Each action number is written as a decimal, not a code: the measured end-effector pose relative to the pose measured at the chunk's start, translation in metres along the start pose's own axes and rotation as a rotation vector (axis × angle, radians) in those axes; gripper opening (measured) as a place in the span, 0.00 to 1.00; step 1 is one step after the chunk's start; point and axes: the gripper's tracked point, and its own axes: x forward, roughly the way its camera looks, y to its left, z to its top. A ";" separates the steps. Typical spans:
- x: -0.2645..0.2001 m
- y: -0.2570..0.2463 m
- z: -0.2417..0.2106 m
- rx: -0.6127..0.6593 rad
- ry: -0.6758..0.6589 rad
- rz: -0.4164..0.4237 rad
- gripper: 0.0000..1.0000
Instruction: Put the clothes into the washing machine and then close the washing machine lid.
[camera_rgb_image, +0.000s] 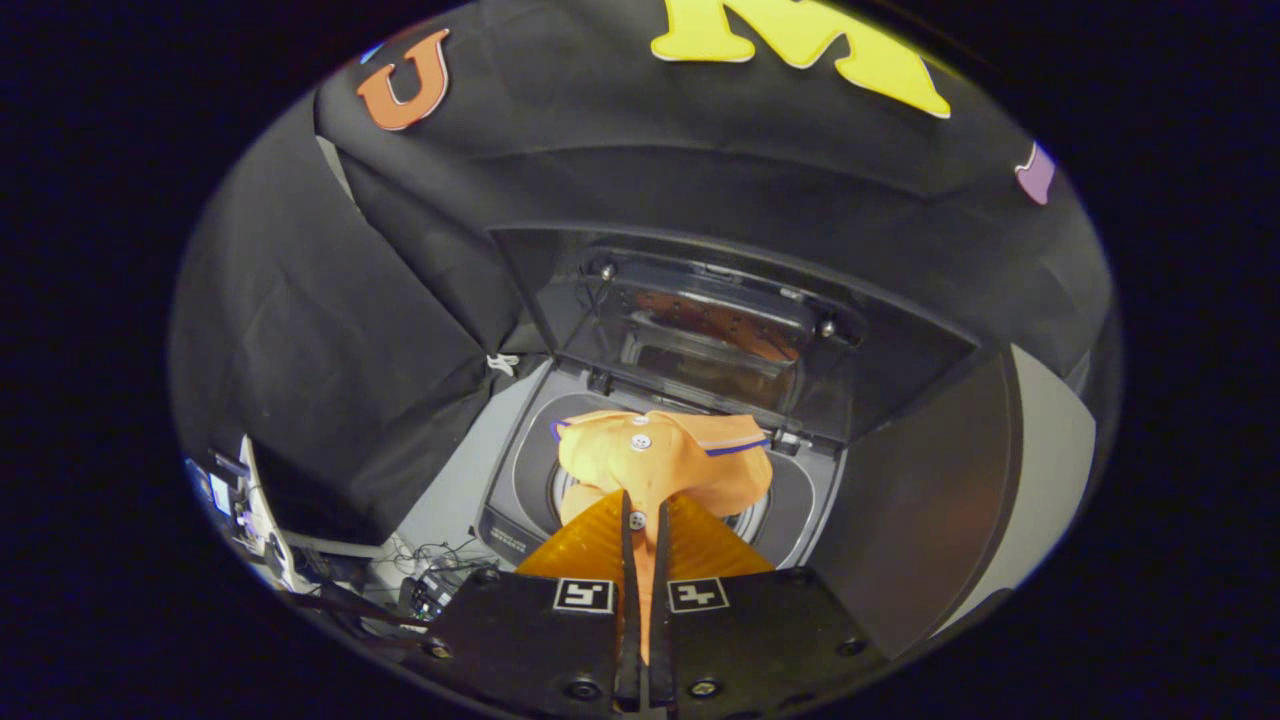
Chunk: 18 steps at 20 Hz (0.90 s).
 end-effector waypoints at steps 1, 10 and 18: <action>0.005 -0.001 -0.003 0.002 0.006 0.000 0.07; 0.057 -0.002 -0.014 0.004 0.045 -0.020 0.07; 0.109 -0.006 -0.038 0.074 0.091 -0.042 0.07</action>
